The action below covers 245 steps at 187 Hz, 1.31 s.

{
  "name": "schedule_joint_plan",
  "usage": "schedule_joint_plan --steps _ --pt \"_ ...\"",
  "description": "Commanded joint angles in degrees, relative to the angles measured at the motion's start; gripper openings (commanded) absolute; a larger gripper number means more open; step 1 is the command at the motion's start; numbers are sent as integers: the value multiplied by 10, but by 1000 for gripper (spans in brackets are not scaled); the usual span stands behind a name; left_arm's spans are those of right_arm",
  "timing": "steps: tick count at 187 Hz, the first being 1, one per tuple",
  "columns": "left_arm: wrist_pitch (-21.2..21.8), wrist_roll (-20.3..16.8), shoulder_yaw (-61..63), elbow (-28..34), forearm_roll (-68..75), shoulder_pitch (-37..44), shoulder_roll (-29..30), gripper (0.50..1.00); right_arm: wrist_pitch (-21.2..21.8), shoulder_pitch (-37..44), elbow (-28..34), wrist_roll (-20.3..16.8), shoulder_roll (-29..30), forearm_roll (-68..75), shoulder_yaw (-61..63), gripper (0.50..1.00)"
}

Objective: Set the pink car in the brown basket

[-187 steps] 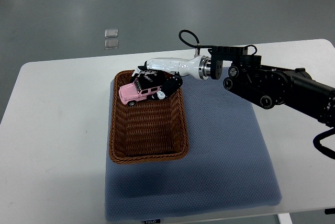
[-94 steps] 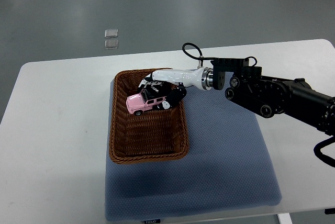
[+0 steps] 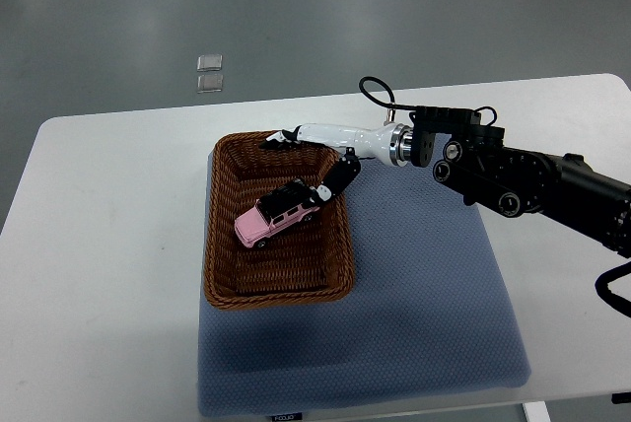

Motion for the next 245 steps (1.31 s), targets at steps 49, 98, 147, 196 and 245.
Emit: schedule_joint_plan --steps 49,98,147,196,245 --pt "0 0 0 0 0 0 0 1000 18 -13 -76 -83 -24 391 8 911" --pt "0 0 0 0 0 0 0 1000 49 -32 -102 -101 -37 612 8 911" --pt "0 0 0 0 0 0 0 1000 41 -71 -110 -169 -31 840 40 913" --pt "0 -1 0 0 0 0 0 1000 50 -101 -110 -163 -28 842 116 915" --pt "0 0 0 0 0 0 0 1000 70 -112 -110 -163 -33 842 120 915"
